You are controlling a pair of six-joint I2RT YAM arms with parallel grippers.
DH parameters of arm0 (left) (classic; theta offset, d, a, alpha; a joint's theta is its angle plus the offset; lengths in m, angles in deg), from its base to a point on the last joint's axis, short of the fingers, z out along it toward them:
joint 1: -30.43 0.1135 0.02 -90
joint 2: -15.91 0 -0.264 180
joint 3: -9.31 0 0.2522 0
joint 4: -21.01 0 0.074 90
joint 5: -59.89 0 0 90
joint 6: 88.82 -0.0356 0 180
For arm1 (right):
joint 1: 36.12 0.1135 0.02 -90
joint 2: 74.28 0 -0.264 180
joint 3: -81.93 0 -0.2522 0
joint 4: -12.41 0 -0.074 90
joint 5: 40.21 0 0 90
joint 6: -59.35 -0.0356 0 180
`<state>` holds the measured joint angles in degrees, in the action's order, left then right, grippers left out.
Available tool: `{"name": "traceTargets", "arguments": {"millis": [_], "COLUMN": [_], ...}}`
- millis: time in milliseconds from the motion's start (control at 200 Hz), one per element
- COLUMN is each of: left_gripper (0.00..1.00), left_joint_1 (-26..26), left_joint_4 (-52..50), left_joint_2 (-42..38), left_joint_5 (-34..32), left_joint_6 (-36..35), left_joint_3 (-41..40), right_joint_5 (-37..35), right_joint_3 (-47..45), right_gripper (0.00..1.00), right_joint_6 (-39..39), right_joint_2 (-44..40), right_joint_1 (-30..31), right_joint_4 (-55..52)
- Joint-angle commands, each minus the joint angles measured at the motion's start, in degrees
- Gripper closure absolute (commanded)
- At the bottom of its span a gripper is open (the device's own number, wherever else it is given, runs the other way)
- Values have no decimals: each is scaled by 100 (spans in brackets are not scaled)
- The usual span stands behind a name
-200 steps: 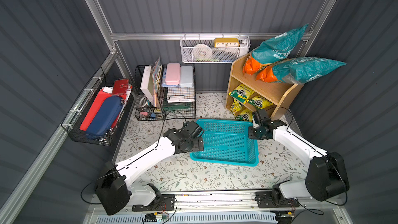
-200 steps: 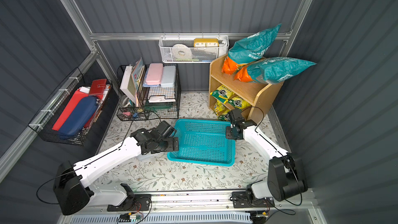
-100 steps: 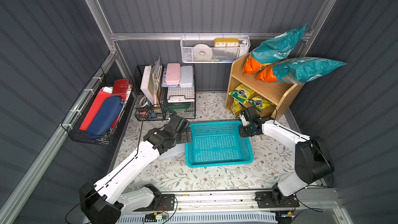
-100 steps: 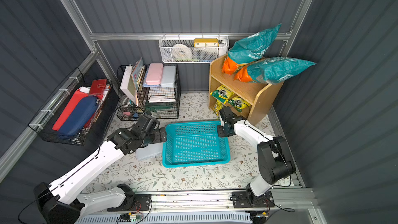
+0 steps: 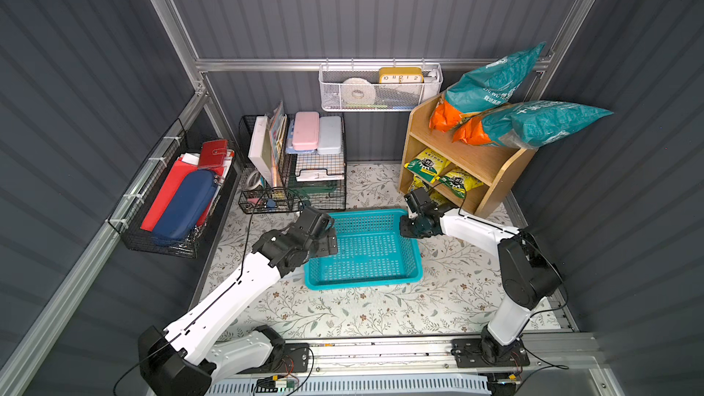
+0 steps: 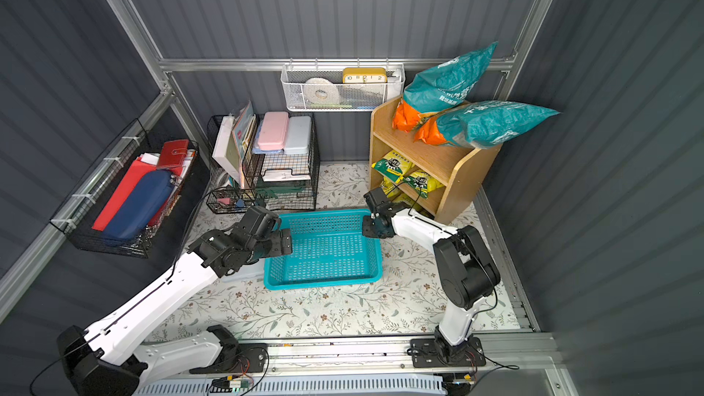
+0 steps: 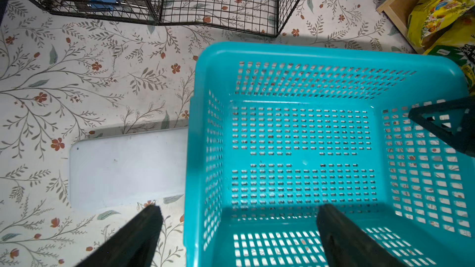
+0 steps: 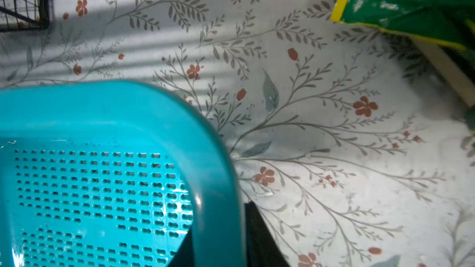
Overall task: Take down the fertilizer bag from the shelf
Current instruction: Adjust the storage box at the center of the board.
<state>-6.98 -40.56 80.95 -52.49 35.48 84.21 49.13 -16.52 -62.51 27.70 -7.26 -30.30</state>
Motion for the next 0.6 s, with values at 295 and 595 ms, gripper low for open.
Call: {"name": "traceTargets", "arguments": {"millis": [295, 595], "left_gripper": [0, 1], "left_joint_1": [45, 11], "left_joint_4": [253, 1566], "left_joint_2": [148, 1332], "left_joint_5": [12, 1979], "left_joint_6": [-569, -2194], "left_joint_3": [247, 1293], "right_joint_5": [-444, -1781], "right_joint_3": [541, 497], "right_gripper": [38, 16], "right_joint_6": [67, 859], "right_joint_2": [1, -1905], "right_joint_1": [118, 111], "right_joint_4": [-289, -1312]}}
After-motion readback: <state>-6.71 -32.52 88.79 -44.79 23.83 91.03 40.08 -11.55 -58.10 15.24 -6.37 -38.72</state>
